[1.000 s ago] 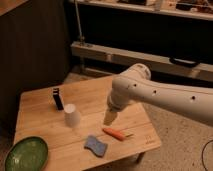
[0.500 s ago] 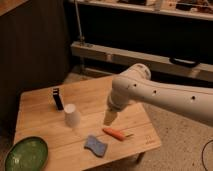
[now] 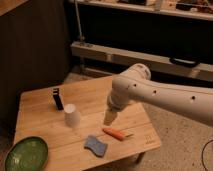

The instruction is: Wipe the white sponge on the table

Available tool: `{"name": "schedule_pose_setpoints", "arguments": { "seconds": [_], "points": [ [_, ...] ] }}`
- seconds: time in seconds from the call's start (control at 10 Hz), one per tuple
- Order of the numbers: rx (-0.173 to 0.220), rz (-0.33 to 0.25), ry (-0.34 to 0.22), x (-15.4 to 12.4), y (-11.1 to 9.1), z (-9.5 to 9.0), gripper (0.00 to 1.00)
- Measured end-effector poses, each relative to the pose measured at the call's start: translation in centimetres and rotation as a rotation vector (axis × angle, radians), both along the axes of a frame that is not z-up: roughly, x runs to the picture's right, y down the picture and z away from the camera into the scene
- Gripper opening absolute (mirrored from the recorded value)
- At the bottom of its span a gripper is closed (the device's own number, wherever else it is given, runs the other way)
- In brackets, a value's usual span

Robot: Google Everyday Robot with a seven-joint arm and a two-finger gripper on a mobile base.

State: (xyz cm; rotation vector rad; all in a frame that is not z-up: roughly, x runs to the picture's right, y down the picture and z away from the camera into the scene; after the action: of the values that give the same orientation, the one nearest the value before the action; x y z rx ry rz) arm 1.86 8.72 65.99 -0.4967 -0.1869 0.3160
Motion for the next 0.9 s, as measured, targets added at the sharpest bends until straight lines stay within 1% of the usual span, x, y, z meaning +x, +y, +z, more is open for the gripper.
{"name": "schedule_pose_setpoints", "arguments": {
  "seconds": [0.5,0.6,0.7,0.8,0.9],
  "points": [
    [0.001,0.000,0.000,0.0,0.0,0.0,0.80],
    [0.004,0.007,0.006,0.0,0.1,0.0,0.80],
    [0.024,0.033,0.032,0.4,0.4,0.0,0.80],
    [0.058,0.070,0.066,1.2,1.0,-0.1,0.80],
    [0.097,0.116,0.096,2.5,2.1,-0.3,0.80]
  ]
}}
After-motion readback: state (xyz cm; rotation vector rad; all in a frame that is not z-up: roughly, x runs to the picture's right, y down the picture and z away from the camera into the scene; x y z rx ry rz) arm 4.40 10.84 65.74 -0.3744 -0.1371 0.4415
